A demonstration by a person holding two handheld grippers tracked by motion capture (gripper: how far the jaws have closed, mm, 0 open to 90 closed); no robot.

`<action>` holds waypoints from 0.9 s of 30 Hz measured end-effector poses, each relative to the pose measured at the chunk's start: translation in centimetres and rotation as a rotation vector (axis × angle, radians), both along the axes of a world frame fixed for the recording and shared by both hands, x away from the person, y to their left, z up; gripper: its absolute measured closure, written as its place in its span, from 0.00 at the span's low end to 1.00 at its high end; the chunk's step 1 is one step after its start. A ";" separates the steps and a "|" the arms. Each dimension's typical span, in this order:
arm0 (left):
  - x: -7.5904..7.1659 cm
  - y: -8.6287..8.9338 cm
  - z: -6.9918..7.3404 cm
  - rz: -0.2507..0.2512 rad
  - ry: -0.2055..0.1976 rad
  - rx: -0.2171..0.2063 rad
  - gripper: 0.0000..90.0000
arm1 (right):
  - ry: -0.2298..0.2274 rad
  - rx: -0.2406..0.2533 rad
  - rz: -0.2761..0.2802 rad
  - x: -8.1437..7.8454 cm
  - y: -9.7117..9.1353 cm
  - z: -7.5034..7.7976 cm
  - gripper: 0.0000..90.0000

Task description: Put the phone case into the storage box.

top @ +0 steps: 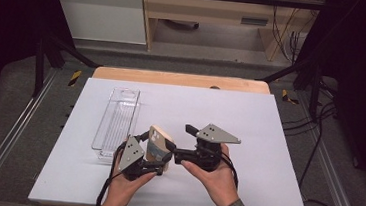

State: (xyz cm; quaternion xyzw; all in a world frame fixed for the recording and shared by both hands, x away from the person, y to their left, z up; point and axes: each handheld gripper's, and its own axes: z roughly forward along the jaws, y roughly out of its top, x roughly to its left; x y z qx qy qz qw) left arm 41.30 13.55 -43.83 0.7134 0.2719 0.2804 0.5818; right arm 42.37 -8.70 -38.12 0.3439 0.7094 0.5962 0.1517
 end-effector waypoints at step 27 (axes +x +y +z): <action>-0.7 0.9 1.0 0.042 0.001 -0.071 0.13 | -0.040 0.001 -0.236 0.6 -7.3 -3.2 0.04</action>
